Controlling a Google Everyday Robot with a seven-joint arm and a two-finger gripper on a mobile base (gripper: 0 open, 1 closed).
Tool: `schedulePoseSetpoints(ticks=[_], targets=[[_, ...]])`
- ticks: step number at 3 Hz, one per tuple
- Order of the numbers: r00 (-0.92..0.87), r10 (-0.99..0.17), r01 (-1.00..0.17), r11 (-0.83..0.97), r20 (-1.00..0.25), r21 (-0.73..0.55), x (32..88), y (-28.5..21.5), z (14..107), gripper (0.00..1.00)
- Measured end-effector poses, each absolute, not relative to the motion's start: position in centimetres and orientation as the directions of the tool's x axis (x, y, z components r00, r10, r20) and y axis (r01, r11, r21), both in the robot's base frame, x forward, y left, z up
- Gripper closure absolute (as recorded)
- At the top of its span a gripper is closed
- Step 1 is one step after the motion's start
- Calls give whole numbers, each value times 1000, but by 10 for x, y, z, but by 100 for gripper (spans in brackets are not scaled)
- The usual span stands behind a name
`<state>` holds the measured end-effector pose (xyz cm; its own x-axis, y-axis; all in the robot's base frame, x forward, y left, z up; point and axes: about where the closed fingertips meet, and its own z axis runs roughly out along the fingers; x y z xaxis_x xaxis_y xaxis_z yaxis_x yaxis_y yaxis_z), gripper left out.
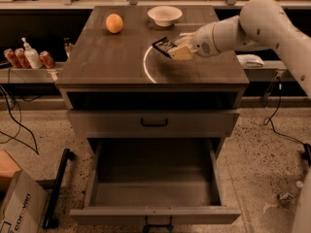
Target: Place rxbar chocolate into middle drawer
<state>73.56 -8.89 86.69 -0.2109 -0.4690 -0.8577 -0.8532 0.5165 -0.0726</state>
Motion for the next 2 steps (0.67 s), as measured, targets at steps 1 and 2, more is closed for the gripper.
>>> schedulePoseSetpoints(ticks=[1,2], targets=[[26,-555,-918,316,-831,-240,657,-42,939,100],[179,-585,-934,151,-791,-323,597,-5,979,100]])
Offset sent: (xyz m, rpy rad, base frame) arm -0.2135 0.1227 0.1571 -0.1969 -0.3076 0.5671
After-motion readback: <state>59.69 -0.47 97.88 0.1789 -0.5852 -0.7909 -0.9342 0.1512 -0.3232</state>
